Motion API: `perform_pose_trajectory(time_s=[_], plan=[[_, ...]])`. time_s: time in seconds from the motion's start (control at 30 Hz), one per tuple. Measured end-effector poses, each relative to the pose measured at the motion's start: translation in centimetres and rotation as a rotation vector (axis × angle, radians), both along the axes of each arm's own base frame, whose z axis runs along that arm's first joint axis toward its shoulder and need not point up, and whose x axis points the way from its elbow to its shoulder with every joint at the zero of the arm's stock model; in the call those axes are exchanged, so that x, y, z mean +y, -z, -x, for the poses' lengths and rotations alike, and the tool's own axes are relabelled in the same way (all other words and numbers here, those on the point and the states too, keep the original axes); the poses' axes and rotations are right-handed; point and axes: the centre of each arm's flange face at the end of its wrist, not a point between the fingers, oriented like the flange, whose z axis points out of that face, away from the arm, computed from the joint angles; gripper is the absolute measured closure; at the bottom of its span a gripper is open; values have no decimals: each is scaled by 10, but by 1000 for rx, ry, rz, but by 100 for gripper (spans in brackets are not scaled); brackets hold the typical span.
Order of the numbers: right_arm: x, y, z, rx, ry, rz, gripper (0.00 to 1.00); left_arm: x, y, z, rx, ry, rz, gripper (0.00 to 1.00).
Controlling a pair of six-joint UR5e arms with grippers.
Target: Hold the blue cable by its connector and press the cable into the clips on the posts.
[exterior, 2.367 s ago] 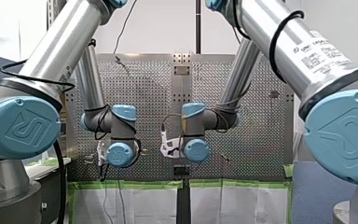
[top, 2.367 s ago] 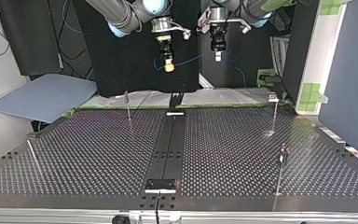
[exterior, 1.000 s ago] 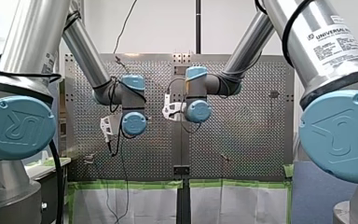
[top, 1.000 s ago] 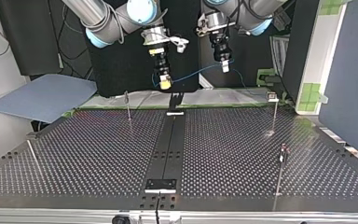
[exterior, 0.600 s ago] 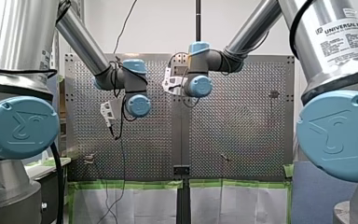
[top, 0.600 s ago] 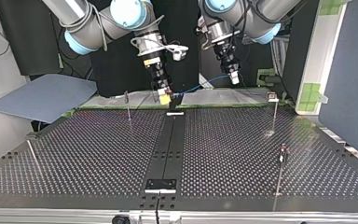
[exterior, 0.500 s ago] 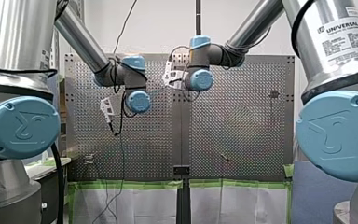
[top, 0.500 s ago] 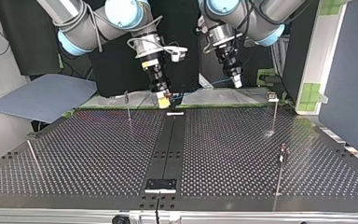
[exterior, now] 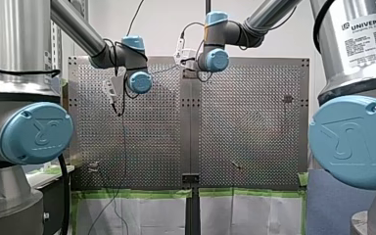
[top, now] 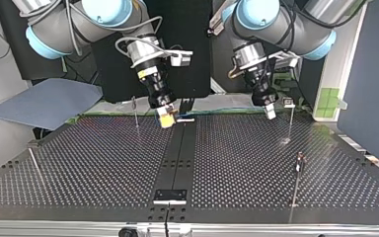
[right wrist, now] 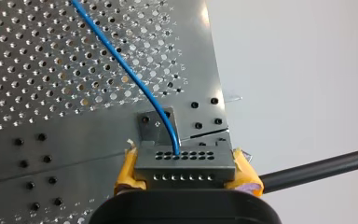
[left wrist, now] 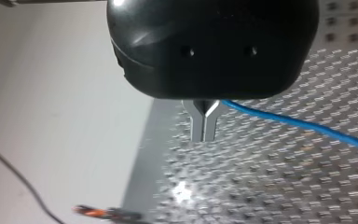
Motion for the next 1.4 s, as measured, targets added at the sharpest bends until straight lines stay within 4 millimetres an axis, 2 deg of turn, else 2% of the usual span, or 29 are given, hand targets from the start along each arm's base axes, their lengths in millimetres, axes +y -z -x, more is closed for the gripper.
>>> perform_pose_trajectory(time_s=[0.37,0.53,0.6,0.83,1.07,1.2,1.4], plan=[[-21,10,-22,17,-19,0,100,31,-78,-15,-97,-6,2,100],[-23,0,-31,5,-48,18,100,47,-109,-15,-133,-9,-6,100],[-24,-6,-34,-2,-58,26,100,53,-115,-15,-136,-10,-12,100],[-24,-27,-41,-22,-81,50,100,72,-111,-23,-89,-12,-45,100],[-24,-36,-45,-31,-86,62,100,93,-97,-36,-12,-15,-74,100],[-26,-36,-46,-33,-87,64,100,108,-85,-44,44,-31,-85,100],[-31,-26,-53,-23,-89,56,100,129,-76,-54,105,-58,-87,100]])
